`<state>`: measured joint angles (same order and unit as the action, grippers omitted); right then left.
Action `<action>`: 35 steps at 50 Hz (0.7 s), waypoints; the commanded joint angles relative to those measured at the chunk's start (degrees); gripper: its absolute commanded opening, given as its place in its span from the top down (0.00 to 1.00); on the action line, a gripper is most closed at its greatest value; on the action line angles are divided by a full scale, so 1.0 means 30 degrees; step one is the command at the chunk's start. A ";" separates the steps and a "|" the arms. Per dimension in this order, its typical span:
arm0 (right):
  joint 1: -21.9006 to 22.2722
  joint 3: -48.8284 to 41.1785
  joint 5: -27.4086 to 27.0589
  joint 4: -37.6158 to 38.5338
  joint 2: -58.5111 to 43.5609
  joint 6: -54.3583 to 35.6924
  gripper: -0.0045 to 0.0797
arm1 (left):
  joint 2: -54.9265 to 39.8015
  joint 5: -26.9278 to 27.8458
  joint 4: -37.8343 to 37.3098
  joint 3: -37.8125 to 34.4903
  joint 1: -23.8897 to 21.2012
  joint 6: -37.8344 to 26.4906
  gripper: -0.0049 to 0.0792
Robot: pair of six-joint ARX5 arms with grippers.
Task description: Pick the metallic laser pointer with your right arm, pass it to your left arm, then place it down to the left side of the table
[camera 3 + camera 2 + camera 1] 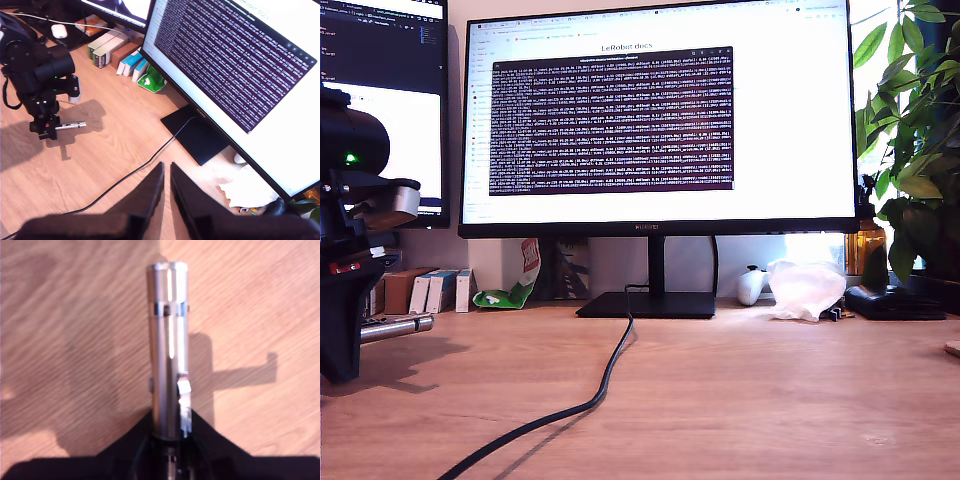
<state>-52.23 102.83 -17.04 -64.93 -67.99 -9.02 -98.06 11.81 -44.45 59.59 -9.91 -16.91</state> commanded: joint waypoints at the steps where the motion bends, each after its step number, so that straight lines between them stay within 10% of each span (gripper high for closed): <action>1: -0.0087 -0.0182 -0.0022 0.0102 0.0153 0.0080 0.96 | -0.0444 -0.0095 -0.0117 0.0510 -0.0007 0.0000 0.52; 16: -0.0029 -0.0182 -0.0430 -0.0321 0.0153 0.0423 0.96 | -0.0415 0.1668 -0.2667 0.2346 0.0015 0.0022 0.53; 35: 0.1341 -0.0182 -0.6200 -0.1894 0.1676 0.3315 0.96 | 0.0503 0.6258 -0.5508 0.6776 0.0058 0.0211 0.53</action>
<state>-49.50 102.83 -34.15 -70.78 -65.54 0.19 -98.39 29.08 -60.90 79.42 -9.91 -16.43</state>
